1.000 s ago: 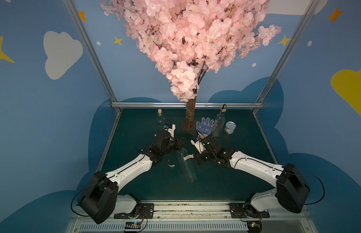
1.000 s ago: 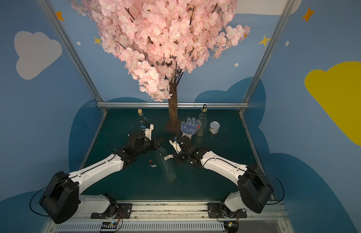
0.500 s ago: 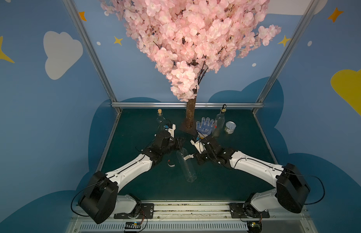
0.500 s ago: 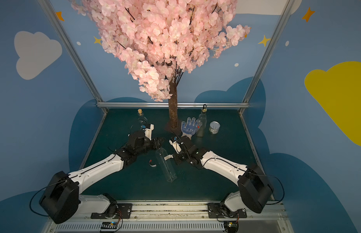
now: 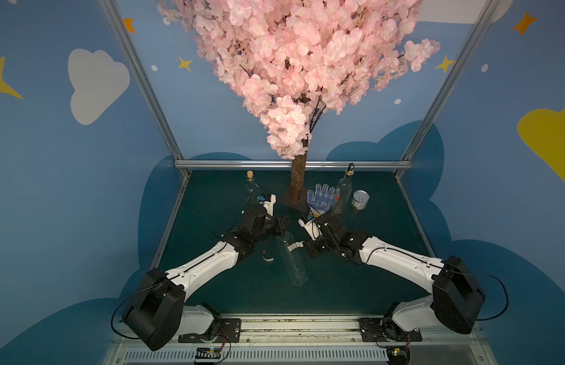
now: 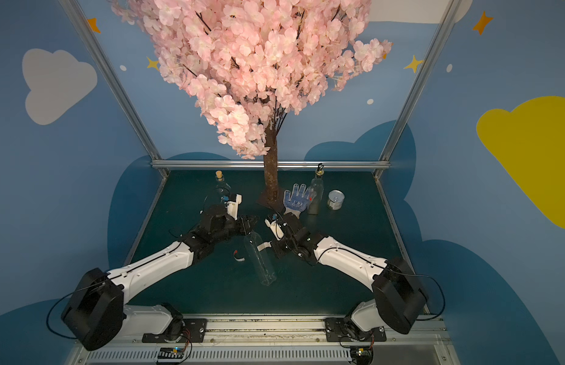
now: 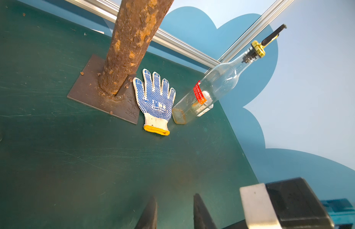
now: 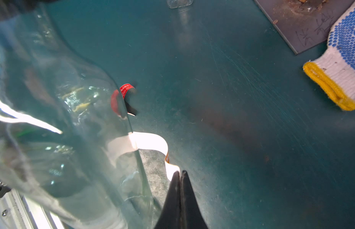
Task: Remove the label from the bottle
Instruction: Tear open the label from the bottle.
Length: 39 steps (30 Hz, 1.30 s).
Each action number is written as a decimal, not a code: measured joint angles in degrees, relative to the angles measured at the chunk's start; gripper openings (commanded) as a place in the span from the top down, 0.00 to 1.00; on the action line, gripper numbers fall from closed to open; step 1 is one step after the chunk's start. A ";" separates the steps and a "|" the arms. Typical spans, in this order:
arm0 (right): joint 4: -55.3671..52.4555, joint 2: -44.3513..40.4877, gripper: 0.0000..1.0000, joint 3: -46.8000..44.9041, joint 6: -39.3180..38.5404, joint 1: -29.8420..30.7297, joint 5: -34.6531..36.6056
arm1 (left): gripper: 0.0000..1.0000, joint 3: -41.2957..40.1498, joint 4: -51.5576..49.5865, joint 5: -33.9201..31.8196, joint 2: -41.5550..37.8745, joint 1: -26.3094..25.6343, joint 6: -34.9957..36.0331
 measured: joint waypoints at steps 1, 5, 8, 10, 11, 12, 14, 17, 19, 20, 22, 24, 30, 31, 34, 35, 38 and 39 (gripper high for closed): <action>0.00 0.00 1.00 -0.02 0.02 0.00 0.13 | 0.98 -0.11 0.15 0.09 -0.07 0.00 0.11; 0.00 0.00 1.00 -0.02 0.02 -0.02 0.61 | 0.98 -0.42 0.59 0.70 -0.39 -0.02 0.63; 0.00 0.00 1.00 0.00 0.02 -0.04 0.94 | 0.98 -0.59 0.94 1.20 -0.46 -0.02 1.05; 0.00 0.00 1.00 -0.02 0.02 -0.04 1.01 | 0.98 -1.03 1.31 1.40 -0.87 -0.02 1.20; 0.00 0.00 1.00 -0.02 0.02 -0.04 1.05 | 0.98 -1.33 1.53 1.49 -1.18 -0.02 1.31; 0.00 0.00 1.00 -0.02 0.02 -0.04 1.09 | 0.98 -1.49 1.55 1.66 -1.38 -0.04 1.40; 0.00 0.00 1.00 0.00 0.02 -0.07 1.29 | 0.98 -1.81 1.79 2.14 -1.64 -0.07 1.70; -0.02 0.00 1.00 -0.02 0.04 -0.11 1.49 | 0.98 -2.01 1.90 2.67 -1.95 -0.11 2.16; 0.00 0.00 1.00 0.00 0.04 -0.31 1.70 | 0.98 -2.19 2.10 2.93 -2.12 -0.13 2.40; 0.00 0.00 1.00 0.00 0.07 -0.31 1.81 | 0.98 -2.23 2.19 3.10 -2.19 -0.13 2.51; 0.00 0.00 1.00 0.00 0.07 -0.35 1.88 | 0.98 -2.29 2.29 3.39 -2.25 -0.13 2.73; 0.00 0.00 1.00 -0.02 0.07 -0.37 2.05 | 0.98 -2.62 2.78 3.74 -2.40 -0.13 2.95; -0.02 0.00 1.00 0.00 0.09 -0.42 2.67 | 0.98 -3.32 3.69 4.33 -3.13 -0.26 3.61; -0.04 0.00 1.00 -0.02 0.09 -0.42 2.80 | 0.98 -3.32 3.76 4.46 -3.13 -0.28 3.76; -0.02 0.00 1.00 0.00 0.13 -0.42 3.10 | 0.98 -3.32 4.00 4.90 -3.13 -0.39 4.15; -0.04 0.00 1.00 -0.02 0.15 -0.42 3.28 | 0.98 -3.32 4.11 5.05 -3.13 -0.44 4.31; -0.09 0.00 1.00 0.00 0.28 -0.42 3.63 | 0.98 -3.37 4.52 5.73 -3.13 -0.55 4.92; -0.13 0.00 1.00 -0.02 0.28 -0.42 3.74 | 0.98 -3.43 4.70 5.97 -3.15 -0.55 5.07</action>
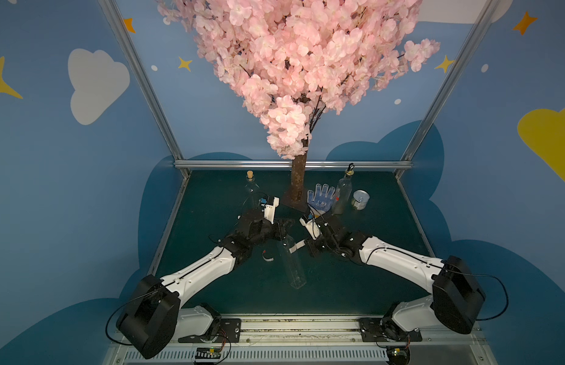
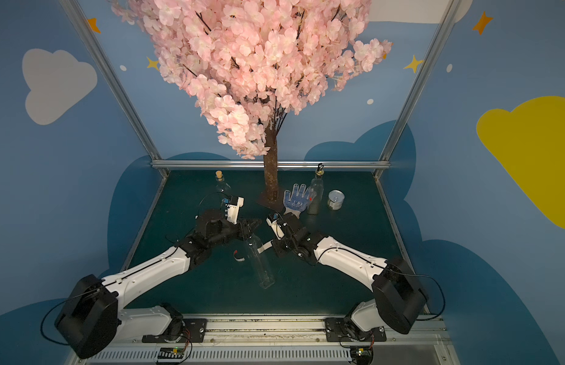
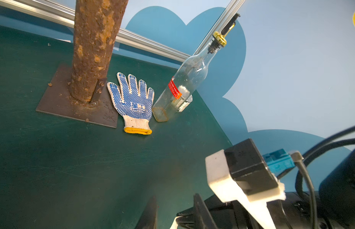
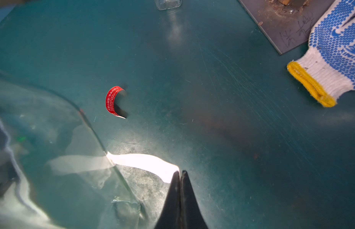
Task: Remove the label from the bottle
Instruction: Tear open the label from the bottle.
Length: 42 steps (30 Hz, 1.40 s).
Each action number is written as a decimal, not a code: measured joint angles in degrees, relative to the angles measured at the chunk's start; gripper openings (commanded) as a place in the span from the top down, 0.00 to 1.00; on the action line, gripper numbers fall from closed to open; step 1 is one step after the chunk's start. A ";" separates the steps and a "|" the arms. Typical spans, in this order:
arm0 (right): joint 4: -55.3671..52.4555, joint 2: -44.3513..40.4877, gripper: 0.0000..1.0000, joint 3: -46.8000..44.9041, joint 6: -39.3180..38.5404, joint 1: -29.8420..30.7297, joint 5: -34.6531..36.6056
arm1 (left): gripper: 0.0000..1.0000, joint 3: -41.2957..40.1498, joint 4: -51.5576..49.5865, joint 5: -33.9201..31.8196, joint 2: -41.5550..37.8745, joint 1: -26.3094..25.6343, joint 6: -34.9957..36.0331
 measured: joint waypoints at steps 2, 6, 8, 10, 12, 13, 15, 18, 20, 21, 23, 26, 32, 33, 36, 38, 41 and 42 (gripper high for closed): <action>-0.17 0.04 1.00 0.02 0.00 0.00 0.15 | 0.98 -0.24 0.44 0.52 -0.11 0.00 0.31; -0.28 0.09 1.00 0.02 0.00 -0.02 0.42 | 0.98 -0.52 0.96 1.25 -0.44 -0.11 1.09; -0.28 0.09 1.00 0.02 0.00 -0.02 0.52 | 0.98 -0.52 1.01 1.64 -0.52 -0.17 1.40; -0.28 0.09 1.00 0.02 0.02 -0.02 0.63 | 0.98 -0.55 1.09 1.90 -0.52 -0.17 1.60; -0.28 0.09 1.00 0.02 0.02 -0.02 0.68 | 0.98 -0.59 1.36 2.14 -0.52 -0.22 1.79; -0.28 0.09 1.00 0.02 0.04 -0.04 0.70 | 0.98 -0.63 1.49 2.32 -0.52 -0.24 1.95; -0.28 0.09 1.00 0.02 0.11 -0.09 0.90 | 0.98 -0.63 1.64 2.64 -0.52 -0.28 2.23; -0.28 0.11 1.00 0.02 0.22 -0.39 2.03 | 0.98 -0.63 1.90 3.10 -0.52 -0.39 2.60; -0.28 0.13 1.00 0.02 0.26 -0.63 2.51 | 0.98 -0.63 1.92 3.43 -0.52 -0.39 2.73; -0.28 0.15 1.00 0.02 0.26 -0.66 2.62 | 0.98 -0.66 1.90 3.69 -0.52 -0.42 2.75; -0.28 0.15 1.00 0.02 0.26 -0.76 2.84 | 0.98 -0.66 1.90 4.04 -0.52 -0.50 2.84; -0.28 0.17 1.00 0.04 0.26 -0.81 3.06 | 0.98 -0.66 1.90 4.33 -0.52 -0.61 2.99; -0.35 0.26 1.00 0.31 0.24 -0.85 3.19 | 0.98 -0.66 1.95 4.46 -0.52 -0.70 3.21; -0.35 0.35 1.00 0.39 0.24 -0.85 3.19 | 0.98 -0.66 1.97 4.46 -0.52 -0.72 3.26; -0.39 0.79 1.00 0.57 0.24 -0.87 3.19 | 0.98 -0.61 1.90 4.42 -0.55 -0.81 3.39; -0.59 1.38 1.00 1.14 0.24 -0.92 3.23 | 0.98 -0.57 1.70 4.28 -0.76 -1.01 3.65; -0.66 2.54 1.00 2.36 0.22 -1.07 3.54 | 0.98 -0.39 0.74 3.65 -1.40 -1.51 4.31; -0.63 2.95 1.00 2.80 0.22 -1.14 3.65 | 0.98 -0.26 0.22 3.30 -1.66 -1.60 4.59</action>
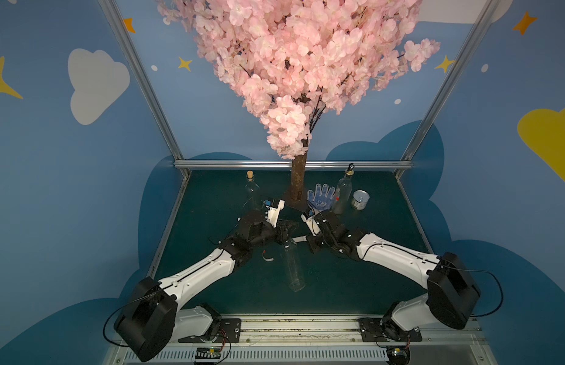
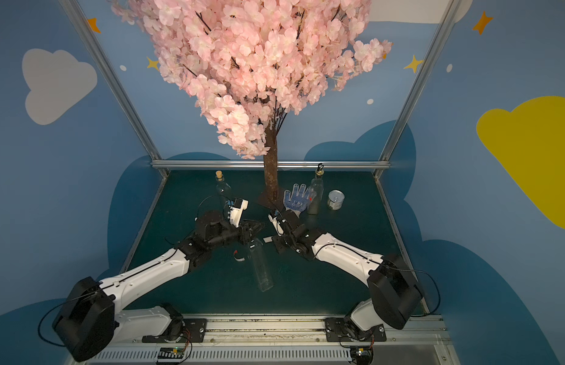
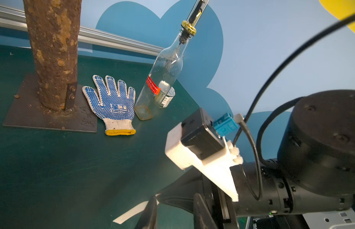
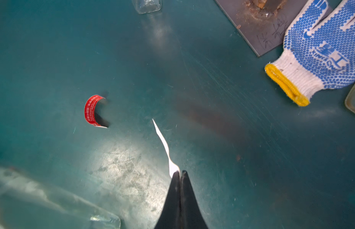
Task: Remove the label from the bottle
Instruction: Tear open the label from the bottle, then place the bottle at the center of the board.
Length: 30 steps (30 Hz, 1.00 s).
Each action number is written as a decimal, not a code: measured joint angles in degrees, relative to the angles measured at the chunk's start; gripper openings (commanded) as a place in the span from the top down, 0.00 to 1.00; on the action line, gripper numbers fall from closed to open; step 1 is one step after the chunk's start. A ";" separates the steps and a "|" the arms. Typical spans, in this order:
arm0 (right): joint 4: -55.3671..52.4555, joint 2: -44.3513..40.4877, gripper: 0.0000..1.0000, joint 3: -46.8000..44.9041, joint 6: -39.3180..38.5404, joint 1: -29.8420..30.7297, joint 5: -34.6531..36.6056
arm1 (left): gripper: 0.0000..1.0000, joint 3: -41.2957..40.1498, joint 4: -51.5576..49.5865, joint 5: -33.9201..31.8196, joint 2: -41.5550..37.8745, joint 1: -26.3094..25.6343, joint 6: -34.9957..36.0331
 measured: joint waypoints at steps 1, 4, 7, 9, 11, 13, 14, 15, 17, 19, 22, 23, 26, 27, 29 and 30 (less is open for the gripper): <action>0.02 0.39 1.00 0.37 0.00 -0.07 0.11 | 0.98 0.17 -0.55 -0.31 -0.24 -0.13 0.39; 0.00 1.49 1.00 1.38 -0.02 -0.44 0.52 | 0.98 1.27 -2.54 -1.64 -0.61 -0.31 1.66; 0.00 2.51 1.00 2.29 0.00 -1.07 1.42 | 0.98 3.37 -4.68 -3.85 -0.70 -0.28 3.17; -0.07 3.30 1.00 2.93 0.04 -1.68 2.10 | 0.98 5.18 -5.55 -5.42 -0.70 -0.28 4.13; -0.04 4.07 1.00 3.45 0.20 -2.34 2.62 | 0.98 6.80 -5.70 -6.95 -0.70 -0.28 5.05; -0.04 4.70 1.00 3.80 0.33 -2.93 2.93 | 0.98 8.44 -5.86 -8.48 -0.50 -0.17 6.23; -0.04 4.94 1.00 3.93 0.37 -3.04 2.99 | 0.98 9.31 -5.90 -9.07 -0.17 -0.04 6.80; -0.04 5.14 1.00 4.04 0.42 -3.28 3.06 | 0.98 10.32 -5.90 -9.62 0.37 0.17 7.30; -0.04 5.42 1.00 4.17 0.46 -3.54 3.13 | 0.98 12.02 -5.62 -10.62 1.73 0.79 8.35; -0.02 5.68 1.00 4.28 0.44 -3.67 3.21 | 0.98 13.16 -4.76 -11.54 3.37 1.84 9.31; -0.04 5.88 1.00 4.28 0.44 -3.78 3.21 | 0.98 14.16 -2.84 -13.16 6.34 3.10 11.50; -0.04 5.92 1.00 4.28 0.44 -3.85 3.19 | 0.98 14.47 -2.56 -13.53 7.21 3.37 12.28; -0.02 5.92 1.00 4.28 0.46 -3.96 3.10 | 0.98 15.58 -0.52 -14.47 10.29 3.98 15.13; -0.04 5.92 1.00 4.28 0.46 -4.04 3.02 | 0.98 15.87 0.37 -14.67 11.19 4.09 16.15; -0.02 5.92 1.00 4.28 0.48 -4.20 2.89 | 0.98 16.48 2.40 -15.06 12.96 4.26 18.14; -0.04 5.92 1.00 4.28 0.48 -4.24 2.80 | 0.98 16.92 3.54 -15.37 13.97 4.28 19.15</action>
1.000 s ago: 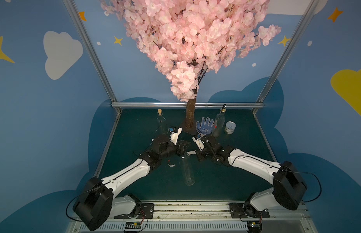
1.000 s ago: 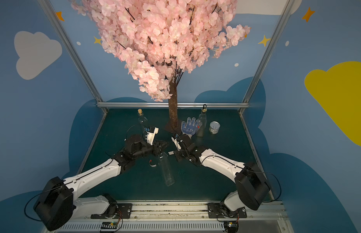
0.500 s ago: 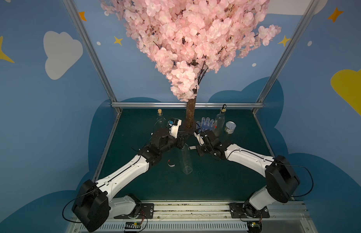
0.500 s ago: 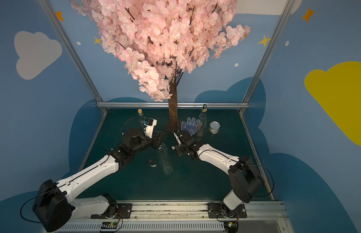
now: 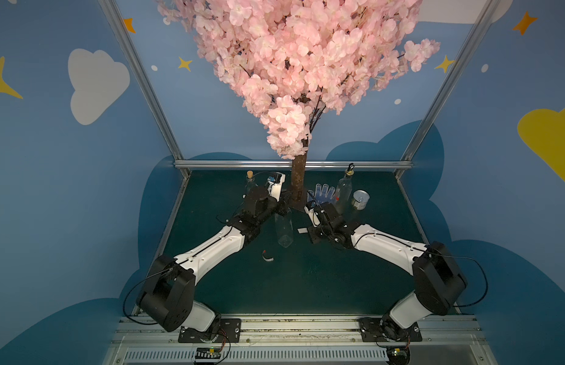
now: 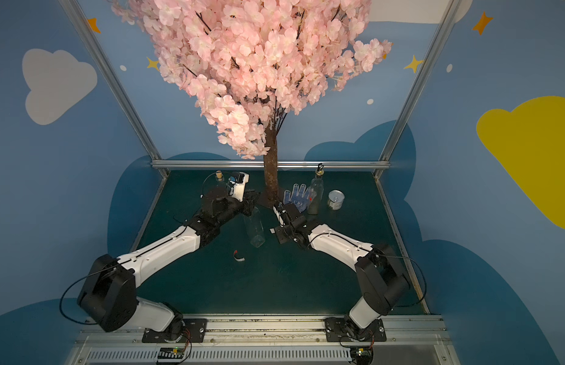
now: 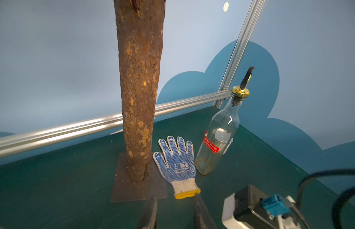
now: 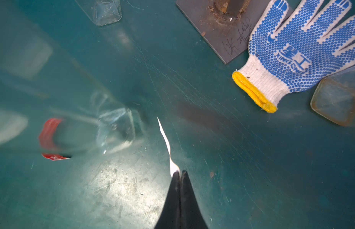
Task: Remove the label from the bottle
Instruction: Place the bottle at the center of the board.
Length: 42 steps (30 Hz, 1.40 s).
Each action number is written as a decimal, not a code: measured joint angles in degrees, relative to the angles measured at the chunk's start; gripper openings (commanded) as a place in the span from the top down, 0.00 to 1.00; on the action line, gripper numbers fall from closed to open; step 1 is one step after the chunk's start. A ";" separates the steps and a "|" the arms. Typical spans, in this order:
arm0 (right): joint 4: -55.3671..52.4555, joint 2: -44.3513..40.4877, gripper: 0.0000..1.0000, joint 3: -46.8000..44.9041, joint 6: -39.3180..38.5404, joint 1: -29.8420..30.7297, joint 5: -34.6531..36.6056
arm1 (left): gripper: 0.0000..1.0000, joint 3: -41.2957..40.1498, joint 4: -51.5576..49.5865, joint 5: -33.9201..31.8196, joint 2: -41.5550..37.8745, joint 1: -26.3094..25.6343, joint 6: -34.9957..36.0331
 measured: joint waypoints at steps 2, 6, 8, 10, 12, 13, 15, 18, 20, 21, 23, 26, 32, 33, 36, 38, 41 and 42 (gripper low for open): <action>0.02 0.11 1.00 0.00 0.00 -0.13 -0.20 | 0.98 0.85 2.14 -0.48 1.92 0.02 1.73; 0.07 0.70 1.00 0.02 0.00 -0.31 -0.48 | 0.98 2.32 6.60 -1.36 5.84 0.22 4.87; 0.07 1.18 1.00 0.17 0.00 -0.39 -0.68 | 0.98 2.36 8.74 -1.88 7.32 0.28 6.14; 0.04 1.62 1.00 0.63 -0.02 -0.52 -0.92 | 0.98 2.36 10.47 -2.43 8.74 0.37 7.48; 0.20 2.01 1.00 1.27 -0.02 -0.63 -1.31 | 0.98 2.71 12.00 -2.80 10.03 0.57 8.26; 0.26 2.19 1.00 1.55 -0.02 -0.66 -1.40 | 0.98 3.08 12.37 -2.93 10.45 0.63 8.61; 0.68 2.58 1.00 2.05 -0.02 -0.74 -1.66 | 0.98 3.87 13.70 -3.19 11.56 0.83 9.33; 0.92 3.13 1.00 2.58 -0.02 -0.90 -1.99 | 0.98 4.11 15.23 -3.32 12.57 1.14 9.55; 1.07 3.32 1.00 2.67 0.00 -0.94 -2.14 | 0.97 4.04 15.54 -3.32 12.63 1.22 9.60; 1.07 3.39 1.00 2.67 0.00 -0.94 -2.25 | 0.96 4.04 15.63 -3.32 12.63 1.25 9.62; 1.16 3.52 1.00 2.67 0.00 -0.94 -2.56 | 0.90 3.96 15.69 -3.45 12.63 1.27 9.57; 1.16 3.82 1.00 2.73 0.00 -0.94 -3.04 | 0.82 3.89 15.69 -3.54 12.63 1.49 9.42; 1.14 4.61 1.00 3.54 0.04 -0.94 -3.80 | 0.57 3.91 15.19 -3.34 12.61 2.71 7.72; 1.14 4.63 1.00 3.65 0.07 -0.94 -3.96 | 0.54 3.91 15.06 -3.23 12.59 3.06 7.37; 1.18 4.63 1.00 3.78 0.28 -0.94 -4.24 | 0.49 4.13 14.45 -2.86 12.59 3.80 6.71; 1.16 4.74 1.00 3.87 0.42 -0.94 -4.37 | 0.46 4.24 14.23 -2.80 12.59 4.09 6.40; 1.09 5.14 1.00 4.28 0.57 -0.94 -4.48 | 0.45 4.68 13.60 -2.54 12.59 4.24 5.97; 1.09 5.22 1.00 4.37 0.61 -0.94 -4.52 | 0.43 4.90 13.38 -2.40 12.59 4.26 5.79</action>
